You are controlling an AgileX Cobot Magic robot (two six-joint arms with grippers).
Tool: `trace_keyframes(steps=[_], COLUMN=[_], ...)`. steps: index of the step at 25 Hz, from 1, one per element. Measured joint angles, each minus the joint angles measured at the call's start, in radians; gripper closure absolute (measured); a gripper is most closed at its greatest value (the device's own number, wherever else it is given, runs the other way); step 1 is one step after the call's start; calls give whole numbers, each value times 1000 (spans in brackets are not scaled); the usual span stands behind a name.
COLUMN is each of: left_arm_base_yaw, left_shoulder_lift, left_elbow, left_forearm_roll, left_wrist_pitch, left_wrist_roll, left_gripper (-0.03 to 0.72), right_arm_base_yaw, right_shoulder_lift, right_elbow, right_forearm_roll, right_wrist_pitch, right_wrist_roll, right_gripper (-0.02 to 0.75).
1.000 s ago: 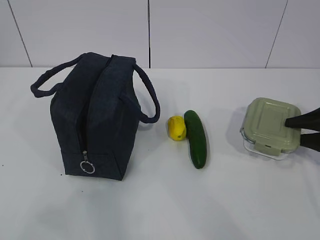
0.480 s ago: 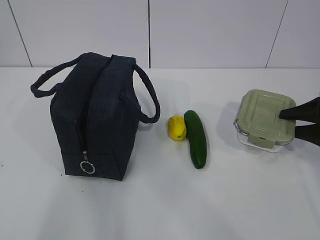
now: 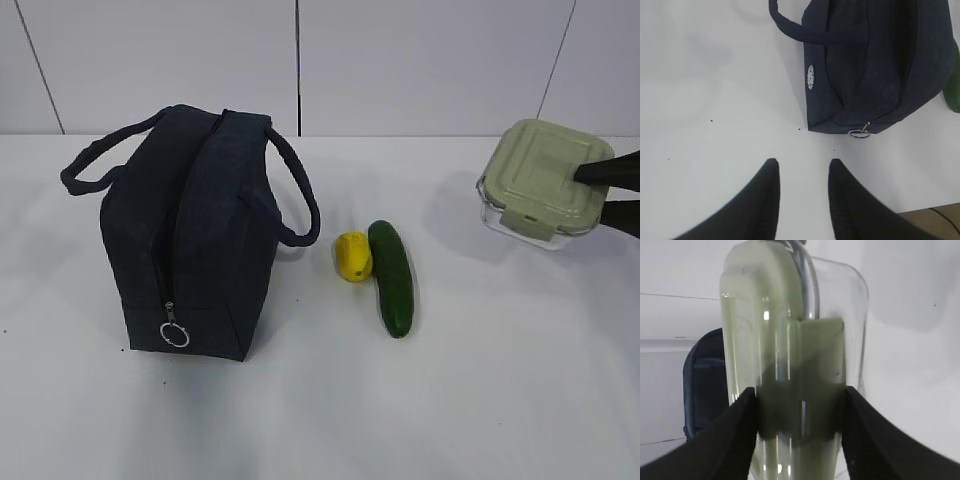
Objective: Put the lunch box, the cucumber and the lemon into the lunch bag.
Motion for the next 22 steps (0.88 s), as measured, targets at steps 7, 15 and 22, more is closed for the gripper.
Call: trace_keyframes(steps=[7, 15, 22], left_arm_base_yaw=[0, 0, 0], left_shoulder_lift=[250, 547, 642], left_elbow=[-171, -333, -422], left_forearm_roll=[-52, -142, -295], left_wrist_pitch=[-37, 5, 14], left_wrist_roll=[69, 150, 266], left_gripper=[444, 444, 407], right_arm_base_yaw=[22, 180, 290], right_shoulder_lift=[-70, -103, -103], right_elbow=[0, 4, 7], right_forearm_roll=[71, 213, 235], right_wrist_pitch=[0, 2, 4], right_wrist_roll=[4, 4, 2], right_gripper=[342, 342, 342])
